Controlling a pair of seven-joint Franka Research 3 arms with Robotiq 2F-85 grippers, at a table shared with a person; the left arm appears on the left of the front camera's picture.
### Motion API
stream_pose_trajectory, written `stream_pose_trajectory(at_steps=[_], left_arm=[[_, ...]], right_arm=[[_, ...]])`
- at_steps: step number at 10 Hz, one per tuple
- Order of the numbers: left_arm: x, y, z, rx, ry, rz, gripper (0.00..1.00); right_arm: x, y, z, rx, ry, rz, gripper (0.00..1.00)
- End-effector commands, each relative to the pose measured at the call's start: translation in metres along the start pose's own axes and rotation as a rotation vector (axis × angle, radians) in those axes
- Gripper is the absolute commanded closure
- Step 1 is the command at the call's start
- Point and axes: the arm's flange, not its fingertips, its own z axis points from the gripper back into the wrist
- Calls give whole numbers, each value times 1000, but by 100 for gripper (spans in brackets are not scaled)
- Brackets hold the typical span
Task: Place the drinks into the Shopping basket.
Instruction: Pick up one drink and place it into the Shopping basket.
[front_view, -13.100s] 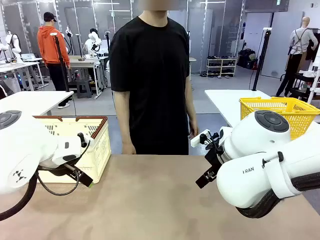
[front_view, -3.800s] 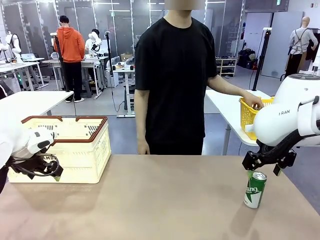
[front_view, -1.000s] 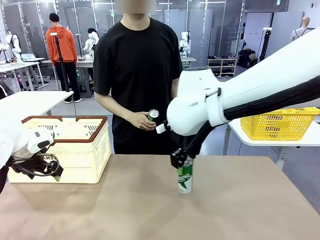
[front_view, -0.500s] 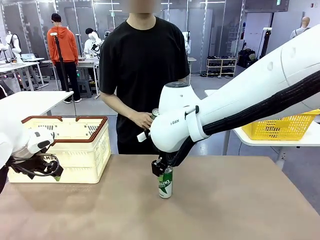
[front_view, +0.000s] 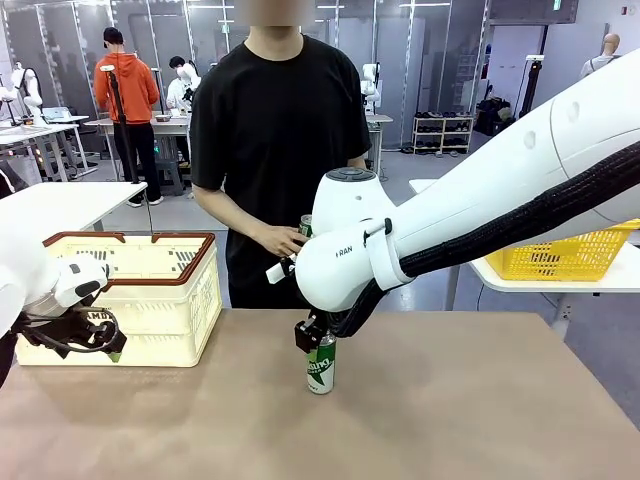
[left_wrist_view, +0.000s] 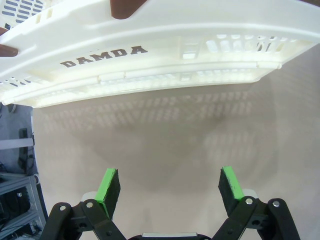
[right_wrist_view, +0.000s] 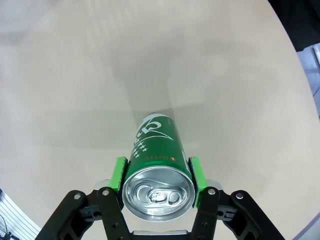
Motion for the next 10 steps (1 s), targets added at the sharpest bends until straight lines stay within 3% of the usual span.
stream_pose_trajectory(at_steps=[1, 2, 3, 4, 5, 8, 10], left_arm=[[0, 1, 2, 2, 5, 3, 0], [0, 1, 2, 2, 5, 3, 0], [0, 1, 2, 2, 5, 3, 0], [0, 1, 2, 2, 5, 3, 0], [0, 1, 2, 2, 5, 3, 0], [0, 1, 2, 2, 5, 3, 0], [0, 1, 2, 2, 5, 3, 0]], right_arm=[[2, -1, -10, 24, 35, 5, 81], [1, -2, -11, 28, 46, 6, 81], [2, -2, -10, 20, 58, 16, 23], [5, -4, -7, 17, 53, 32, 22], [9, -9, -5, 13, 53, 52, 3], [13, -20, 4, -3, 49, 50, 0], [4, -16, 16, 6, 123, 52, 0]])
